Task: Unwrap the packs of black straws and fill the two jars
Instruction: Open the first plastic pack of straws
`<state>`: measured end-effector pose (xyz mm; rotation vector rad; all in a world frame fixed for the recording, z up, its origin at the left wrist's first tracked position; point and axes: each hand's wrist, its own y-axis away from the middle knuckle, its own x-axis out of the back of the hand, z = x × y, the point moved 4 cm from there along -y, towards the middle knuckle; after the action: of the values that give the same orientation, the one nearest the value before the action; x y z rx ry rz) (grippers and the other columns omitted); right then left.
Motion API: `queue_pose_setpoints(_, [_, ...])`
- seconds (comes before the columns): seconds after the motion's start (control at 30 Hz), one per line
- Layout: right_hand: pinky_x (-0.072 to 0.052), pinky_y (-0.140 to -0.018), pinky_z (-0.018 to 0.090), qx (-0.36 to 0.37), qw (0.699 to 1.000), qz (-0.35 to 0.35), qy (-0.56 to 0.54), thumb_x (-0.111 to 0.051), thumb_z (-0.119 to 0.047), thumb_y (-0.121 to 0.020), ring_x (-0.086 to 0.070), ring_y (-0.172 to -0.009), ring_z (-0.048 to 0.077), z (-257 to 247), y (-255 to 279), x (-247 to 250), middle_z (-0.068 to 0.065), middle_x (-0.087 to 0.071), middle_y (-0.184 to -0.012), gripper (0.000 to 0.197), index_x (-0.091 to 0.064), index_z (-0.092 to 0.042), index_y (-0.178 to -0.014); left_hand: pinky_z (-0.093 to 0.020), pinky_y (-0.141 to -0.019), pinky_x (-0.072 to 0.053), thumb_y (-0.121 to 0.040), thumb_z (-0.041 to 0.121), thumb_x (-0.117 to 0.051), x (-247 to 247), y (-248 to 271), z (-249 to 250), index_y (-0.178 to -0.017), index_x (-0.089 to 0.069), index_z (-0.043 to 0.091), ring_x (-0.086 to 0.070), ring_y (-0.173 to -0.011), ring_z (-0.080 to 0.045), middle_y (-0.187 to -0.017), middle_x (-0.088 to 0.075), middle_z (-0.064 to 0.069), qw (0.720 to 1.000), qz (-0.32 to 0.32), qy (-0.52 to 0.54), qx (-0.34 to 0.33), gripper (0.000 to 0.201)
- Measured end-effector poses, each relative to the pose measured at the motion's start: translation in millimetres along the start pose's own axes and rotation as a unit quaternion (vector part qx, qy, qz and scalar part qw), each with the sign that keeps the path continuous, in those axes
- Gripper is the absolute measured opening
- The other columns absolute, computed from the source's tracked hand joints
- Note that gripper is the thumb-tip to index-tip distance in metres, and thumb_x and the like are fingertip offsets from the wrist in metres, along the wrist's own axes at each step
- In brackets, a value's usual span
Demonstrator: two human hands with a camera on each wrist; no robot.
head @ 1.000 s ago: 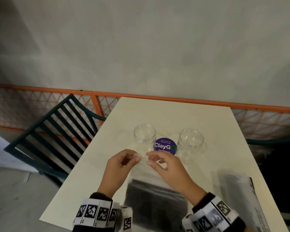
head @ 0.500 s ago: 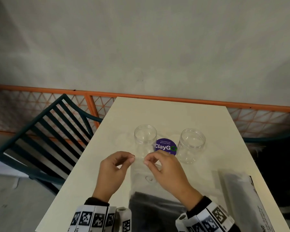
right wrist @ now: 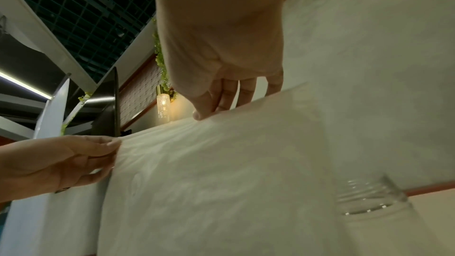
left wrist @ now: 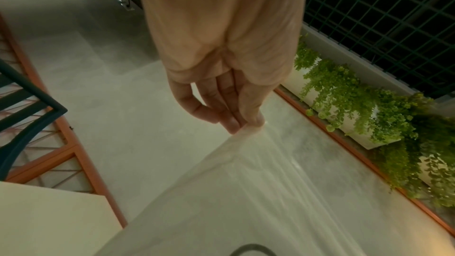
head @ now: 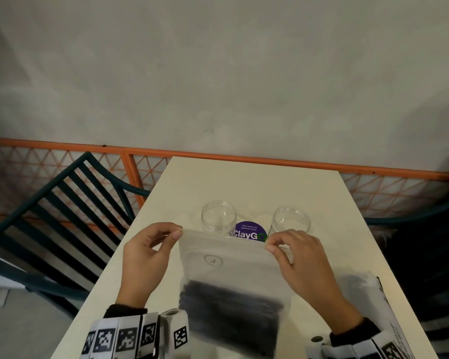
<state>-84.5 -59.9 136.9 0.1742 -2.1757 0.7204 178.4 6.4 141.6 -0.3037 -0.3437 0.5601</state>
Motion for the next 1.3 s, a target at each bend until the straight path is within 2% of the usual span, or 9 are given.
queue_pose_setpoints(0.27, [-0.049,-0.068,0.036,-0.041,0.997,0.066,0.007,-0.052,-0.034,-0.082,-0.054,-0.073,0.007,33.8,15.4,26.7,-0.019,-0.058,-0.079,0.015,-0.063,-0.024,-0.081,-0.007,-0.076,-0.049,-0.08,0.007,-0.063,19.9,-2.8,-12.2,-0.074,-0.068,0.032,-0.064,-0.079,0.002,-0.083,-0.071,0.022,1.0,0.018,0.007,0.021,0.026])
queue_pose_setpoints(0.47, [-0.044,-0.059,0.007,-0.103,0.989,0.029,-0.1,-0.064,-0.006,-0.082,-0.061,-0.077,0.005,38.9,26.2,27.1,-0.017,-0.061,-0.089,0.029,-0.057,-0.033,-0.076,-0.018,-0.087,-0.044,-0.083,0.015,-0.063,22.3,-3.2,3.4,-0.089,-0.056,0.041,-0.056,-0.092,-0.001,-0.099,-0.06,0.009,0.983,-0.053,-0.174,-0.021,0.028])
queue_pose_setpoints(0.57, [-0.045,-0.058,0.008,-0.116,0.984,0.024,-0.134,-0.063,-0.006,-0.084,-0.064,-0.072,0.002,33.4,28.4,20.8,-0.013,-0.065,-0.079,0.029,-0.057,-0.033,-0.076,-0.035,-0.098,-0.029,-0.083,0.04,-0.055,8.3,-1.6,30.7,-0.096,-0.058,0.034,-0.043,-0.111,-0.007,-0.114,-0.048,0.014,0.952,-0.083,-0.268,-0.118,0.015])
queue_pose_setpoints(0.7, [-0.046,-0.063,0.006,-0.101,0.985,0.018,-0.139,-0.064,-0.012,-0.083,-0.063,-0.08,0.005,22.5,29.8,14.6,-0.019,-0.063,-0.094,0.029,-0.056,-0.039,-0.076,-0.021,-0.096,-0.009,-0.083,0.05,-0.042,-49.1,13.8,51.0,-0.089,-0.065,0.037,-0.034,-0.116,0.002,-0.119,-0.05,0.016,0.938,-0.184,-0.248,-0.154,0.027])
queue_pose_setpoints(0.87, [-0.05,-0.064,0.011,-0.111,0.984,0.039,-0.132,-0.064,-0.018,-0.082,-0.063,-0.082,0.004,26.4,32.5,17.9,-0.026,-0.062,-0.094,0.028,-0.056,-0.043,-0.075,-0.035,-0.107,-0.001,-0.088,0.049,-0.042,-77.1,20.2,24.2,-0.092,-0.069,0.032,-0.023,-0.131,-0.004,-0.137,-0.041,0.014,0.9,-0.246,-0.351,-0.081,0.032])
queue_pose_setpoints(1.03, [-0.046,-0.063,0.004,-0.147,0.976,0.059,-0.147,-0.066,-0.011,-0.082,-0.061,-0.084,0.0,34.2,34.4,22.0,-0.018,-0.064,-0.091,0.033,-0.055,-0.041,-0.074,-0.043,-0.104,-0.024,-0.086,0.04,-0.053,-26.4,6.9,-4.4,-0.111,-0.061,0.038,-0.036,-0.125,-0.021,-0.132,-0.043,0.003,0.9,-0.155,-0.399,0.084,0.027])
queue_pose_setpoints(1.1, [-0.045,-0.064,0.002,-0.159,0.974,0.052,-0.154,-0.067,-0.011,-0.082,-0.06,-0.085,-0.006,29.2,30.3,17.5,-0.011,-0.065,-0.081,0.03,-0.056,-0.039,-0.076,-0.031,-0.09,-0.041,-0.084,0.028,-0.06,-21.1,4.5,-9.3,-0.115,-0.062,0.025,-0.052,-0.102,-0.022,-0.113,-0.049,-0.003,0.929,-0.156,-0.321,0.092,0.031])
queue_pose_setpoints(1.2, [-0.048,-0.066,0.003,-0.198,0.955,0.071,-0.208,-0.072,-0.014,-0.077,-0.061,-0.083,-0.004,19.2,22.1,5.1,-0.003,-0.06,-0.094,0.017,-0.064,-0.026,-0.083,-0.008,-0.068,-0.041,-0.084,0.011,-0.06,-29.9,9.0,-1.8,-0.114,-0.062,0.017,-0.057,-0.079,-0.008,-0.098,-0.057,0.002,0.961,-0.165,-0.211,0.063,0.031])
queue_pose_setpoints(1.3, [-0.052,-0.074,0.018,-0.267,0.942,0.058,-0.196,-0.079,-0.026,-0.069,-0.063,-0.081,0.009,12.9,15.6,-7.9,-0.001,-0.053,-0.102,0.037,-0.066,-0.016,-0.102,-0.012,-0.07,-0.05,-0.085,0.01,-0.06,-41.0,15.6,3.1,-0.101,-0.067,0.026,-0.066,-0.079,-0.009,-0.09,-0.072,0.004,0.975,-0.18,-0.05,0.123,0.024])
